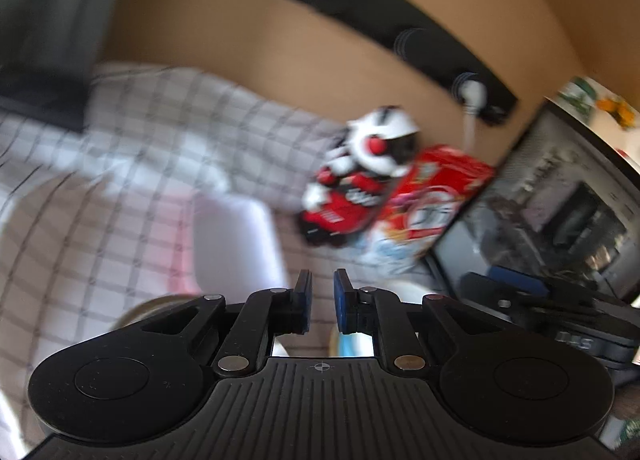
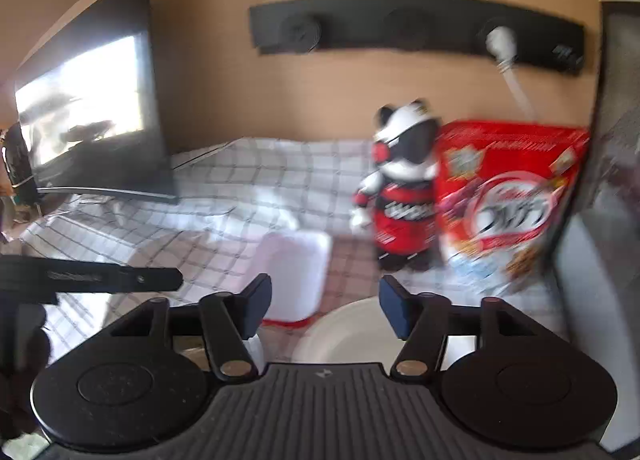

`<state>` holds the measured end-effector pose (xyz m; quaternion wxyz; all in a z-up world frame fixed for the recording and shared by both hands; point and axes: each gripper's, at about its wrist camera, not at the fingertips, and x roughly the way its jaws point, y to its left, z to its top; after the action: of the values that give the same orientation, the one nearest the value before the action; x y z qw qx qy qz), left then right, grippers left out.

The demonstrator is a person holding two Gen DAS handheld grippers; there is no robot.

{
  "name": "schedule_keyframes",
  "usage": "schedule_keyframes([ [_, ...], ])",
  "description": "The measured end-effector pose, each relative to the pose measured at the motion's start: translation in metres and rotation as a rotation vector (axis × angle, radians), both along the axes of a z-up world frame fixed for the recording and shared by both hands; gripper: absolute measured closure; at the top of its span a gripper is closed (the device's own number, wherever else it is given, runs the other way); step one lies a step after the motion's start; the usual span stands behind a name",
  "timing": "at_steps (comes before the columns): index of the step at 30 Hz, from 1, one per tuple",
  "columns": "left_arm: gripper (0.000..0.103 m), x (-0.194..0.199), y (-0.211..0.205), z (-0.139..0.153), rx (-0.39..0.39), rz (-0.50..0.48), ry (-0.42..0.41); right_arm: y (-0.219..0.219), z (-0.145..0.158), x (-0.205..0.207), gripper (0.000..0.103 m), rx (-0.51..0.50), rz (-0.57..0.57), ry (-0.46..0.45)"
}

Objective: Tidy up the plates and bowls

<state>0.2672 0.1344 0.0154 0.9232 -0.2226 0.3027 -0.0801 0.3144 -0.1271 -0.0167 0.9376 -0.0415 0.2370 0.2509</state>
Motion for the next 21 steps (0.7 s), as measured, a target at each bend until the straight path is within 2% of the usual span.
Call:
schedule_keyframes([
  [2, 0.089, 0.007, -0.023, 0.005, 0.058, -0.001, -0.013, -0.017, -0.002, 0.008, 0.038, -0.035, -0.014, -0.031],
  [4, 0.089, 0.019, -0.042, 0.008, 0.087, -0.019, 0.013, -0.032, -0.005, 0.015, 0.038, -0.052, -0.022, -0.029],
  [8, 0.087, 0.040, -0.062, 0.003, 0.035, -0.083, 0.019, -0.068, -0.025, 0.041, 0.032, -0.036, -0.050, 0.076],
  [11, 0.086, 0.052, -0.087, -0.001, 0.158, -0.078, 0.098, -0.086, -0.044, 0.058, 0.032, -0.005, -0.038, 0.174],
  [14, 0.085, 0.065, -0.105, -0.008, 0.249, -0.063, 0.179, -0.090, -0.061, 0.071, 0.032, 0.021, -0.003, 0.227],
  [18, 0.085, 0.082, -0.111, -0.025, 0.274, -0.030, 0.343, -0.083, -0.083, 0.090, 0.032, 0.053, 0.032, 0.304],
  [21, 0.085, 0.087, -0.103, -0.040, 0.199, -0.005, 0.437, -0.076, -0.099, 0.100, 0.032, 0.052, 0.070, 0.350],
])
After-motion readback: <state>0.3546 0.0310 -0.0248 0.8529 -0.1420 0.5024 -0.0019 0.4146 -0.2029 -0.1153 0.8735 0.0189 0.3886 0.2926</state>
